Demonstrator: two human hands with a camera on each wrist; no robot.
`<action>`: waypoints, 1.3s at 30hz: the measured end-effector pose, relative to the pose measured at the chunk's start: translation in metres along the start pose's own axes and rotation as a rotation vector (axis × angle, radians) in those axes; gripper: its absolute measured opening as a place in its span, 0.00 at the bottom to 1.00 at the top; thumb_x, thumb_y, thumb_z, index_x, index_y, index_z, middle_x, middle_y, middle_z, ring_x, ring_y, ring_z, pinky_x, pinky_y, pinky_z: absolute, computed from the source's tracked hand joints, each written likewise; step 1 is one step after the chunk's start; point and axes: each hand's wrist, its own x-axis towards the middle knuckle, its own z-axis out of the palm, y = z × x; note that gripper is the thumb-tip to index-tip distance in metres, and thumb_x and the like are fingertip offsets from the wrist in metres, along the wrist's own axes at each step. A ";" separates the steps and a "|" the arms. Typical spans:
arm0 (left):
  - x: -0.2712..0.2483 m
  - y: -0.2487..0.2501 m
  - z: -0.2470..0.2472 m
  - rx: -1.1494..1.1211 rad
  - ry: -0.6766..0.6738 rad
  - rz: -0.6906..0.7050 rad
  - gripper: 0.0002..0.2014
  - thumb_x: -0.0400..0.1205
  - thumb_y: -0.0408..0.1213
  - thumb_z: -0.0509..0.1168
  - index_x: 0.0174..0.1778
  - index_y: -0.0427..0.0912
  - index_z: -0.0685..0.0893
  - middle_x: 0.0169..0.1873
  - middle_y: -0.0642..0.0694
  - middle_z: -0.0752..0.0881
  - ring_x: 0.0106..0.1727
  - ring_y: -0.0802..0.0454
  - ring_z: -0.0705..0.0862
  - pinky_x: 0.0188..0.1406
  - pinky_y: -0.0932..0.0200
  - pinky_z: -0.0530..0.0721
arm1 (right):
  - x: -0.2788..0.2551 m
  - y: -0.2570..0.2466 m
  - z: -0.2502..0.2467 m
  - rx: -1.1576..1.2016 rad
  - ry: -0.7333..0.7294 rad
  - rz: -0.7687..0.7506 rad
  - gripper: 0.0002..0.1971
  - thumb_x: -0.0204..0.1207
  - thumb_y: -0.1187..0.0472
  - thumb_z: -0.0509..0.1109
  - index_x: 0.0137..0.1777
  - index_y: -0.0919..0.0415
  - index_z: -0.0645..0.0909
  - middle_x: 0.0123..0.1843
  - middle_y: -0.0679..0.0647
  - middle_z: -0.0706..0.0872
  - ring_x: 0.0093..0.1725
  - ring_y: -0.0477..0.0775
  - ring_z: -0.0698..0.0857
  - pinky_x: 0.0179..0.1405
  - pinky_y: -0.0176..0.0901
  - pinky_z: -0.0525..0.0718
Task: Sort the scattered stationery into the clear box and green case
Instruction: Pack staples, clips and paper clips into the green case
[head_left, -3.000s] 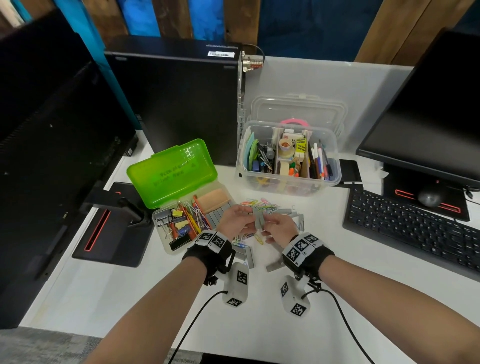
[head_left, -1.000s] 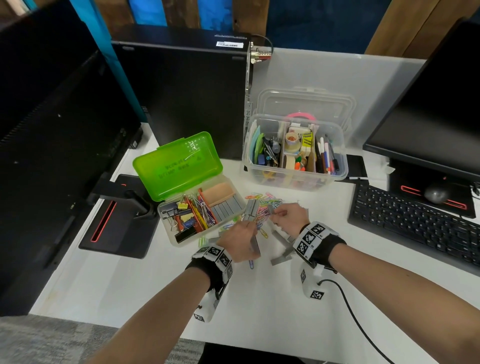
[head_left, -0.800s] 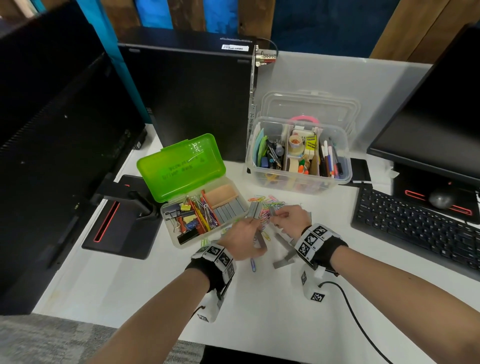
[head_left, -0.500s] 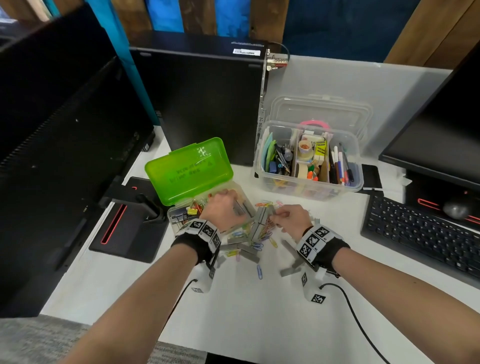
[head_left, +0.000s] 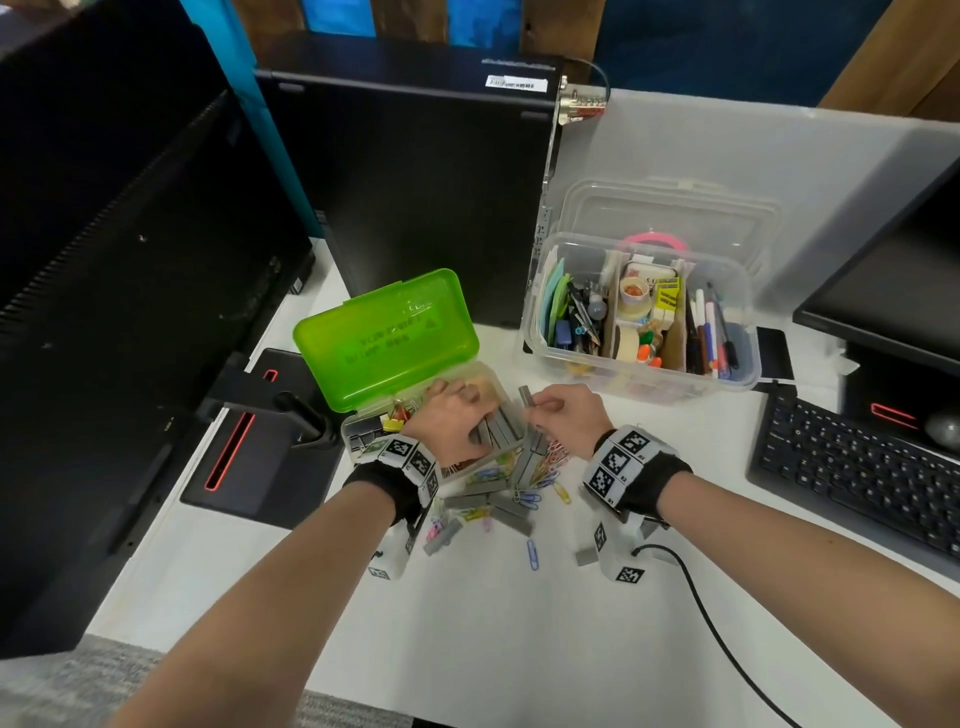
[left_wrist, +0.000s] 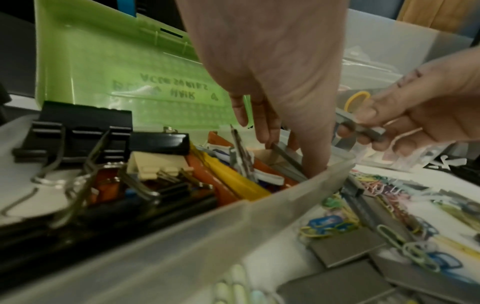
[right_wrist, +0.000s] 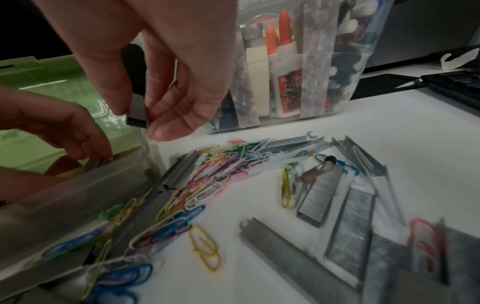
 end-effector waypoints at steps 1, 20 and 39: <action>0.000 0.000 -0.001 0.010 0.010 0.009 0.25 0.77 0.59 0.63 0.67 0.51 0.75 0.62 0.44 0.79 0.65 0.45 0.72 0.71 0.47 0.62 | 0.001 -0.002 0.000 -0.005 0.000 -0.001 0.06 0.72 0.60 0.75 0.48 0.59 0.87 0.40 0.53 0.88 0.41 0.54 0.86 0.54 0.52 0.85; -0.005 0.005 -0.003 0.149 0.048 0.034 0.29 0.80 0.65 0.55 0.70 0.51 0.77 0.61 0.47 0.81 0.64 0.47 0.73 0.69 0.49 0.61 | 0.008 -0.024 0.012 -0.278 -0.039 -0.014 0.06 0.71 0.57 0.73 0.46 0.53 0.82 0.46 0.56 0.88 0.49 0.60 0.85 0.52 0.53 0.84; 0.007 0.000 -0.003 0.127 -0.057 0.055 0.27 0.80 0.59 0.62 0.73 0.52 0.74 0.67 0.42 0.70 0.70 0.43 0.69 0.73 0.47 0.61 | 0.004 -0.026 0.013 -0.359 -0.062 -0.021 0.08 0.72 0.59 0.73 0.51 0.57 0.83 0.51 0.58 0.86 0.53 0.60 0.83 0.55 0.51 0.83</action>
